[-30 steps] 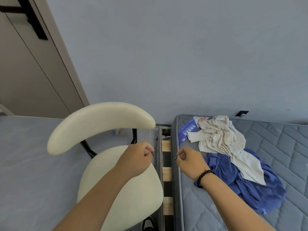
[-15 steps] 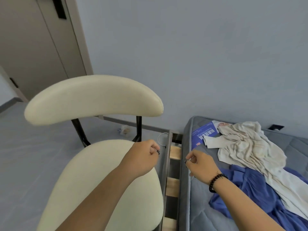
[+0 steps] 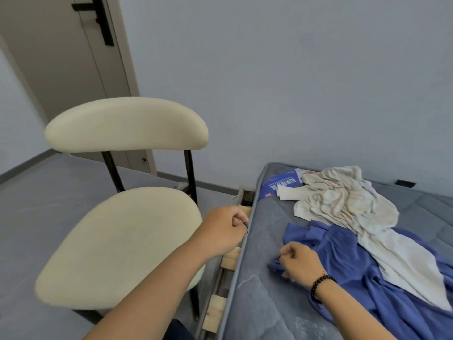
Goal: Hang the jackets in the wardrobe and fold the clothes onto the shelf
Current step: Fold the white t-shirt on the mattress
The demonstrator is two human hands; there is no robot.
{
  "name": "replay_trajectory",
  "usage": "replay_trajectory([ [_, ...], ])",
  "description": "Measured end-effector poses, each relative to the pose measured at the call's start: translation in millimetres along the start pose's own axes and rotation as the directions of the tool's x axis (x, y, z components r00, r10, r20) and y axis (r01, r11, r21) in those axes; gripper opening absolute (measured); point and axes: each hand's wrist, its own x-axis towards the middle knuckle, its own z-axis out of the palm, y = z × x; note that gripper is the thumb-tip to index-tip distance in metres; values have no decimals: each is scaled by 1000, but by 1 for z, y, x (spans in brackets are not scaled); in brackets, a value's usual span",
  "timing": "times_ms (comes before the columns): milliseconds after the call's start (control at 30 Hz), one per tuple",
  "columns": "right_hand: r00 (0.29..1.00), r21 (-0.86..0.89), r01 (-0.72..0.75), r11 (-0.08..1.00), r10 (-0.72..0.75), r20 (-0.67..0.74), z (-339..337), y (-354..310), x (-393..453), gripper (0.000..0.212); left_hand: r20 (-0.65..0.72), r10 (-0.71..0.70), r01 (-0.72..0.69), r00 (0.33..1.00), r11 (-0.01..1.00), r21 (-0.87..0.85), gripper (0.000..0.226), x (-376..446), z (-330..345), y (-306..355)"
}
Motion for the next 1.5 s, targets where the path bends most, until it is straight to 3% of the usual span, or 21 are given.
replay_trajectory([
  [300,956,29,-90,996,95,-279,-69,32,86,19,8,24,-24,1000,1000,18,21,25,30,16],
  [433,948,-154,-196,968,147,-281,-95,58,120,33,25,16,-17,1000,1000,17,20,41,46,8],
  [533,930,-400,-343,850,247,-273,-108,83,131,42,63,-17,16,998,1000,21,20,50,60,-1],
  [667,870,-398,-483,780,376,-318,-115,111,128,42,119,-43,39,992,999,30,17,58,71,-10],
  [767,854,-435,-519,736,420,-308,-110,123,125,58,132,-46,42,990,999,27,18,62,75,-11],
  [833,862,-419,-493,763,361,-356,-108,123,124,57,143,-38,36,989,999,20,18,63,79,-10],
  [933,843,-347,-395,850,186,-505,-116,119,117,31,165,-22,17,986,999,31,18,62,85,-5],
  [1100,823,42,-60,997,74,-563,-145,95,88,21,182,18,-20,983,1000,6,19,56,95,13],
  [1233,868,206,222,953,-97,-486,-173,48,49,23,169,57,-56,984,998,-12,18,47,103,31],
  [1333,897,255,335,907,-223,-382,-191,12,15,31,124,66,-61,990,997,-39,30,39,106,47],
  [1500,894,480,448,754,-396,-212,-209,-40,-42,32,35,130,-126,991,987,-99,63,21,106,69],
])
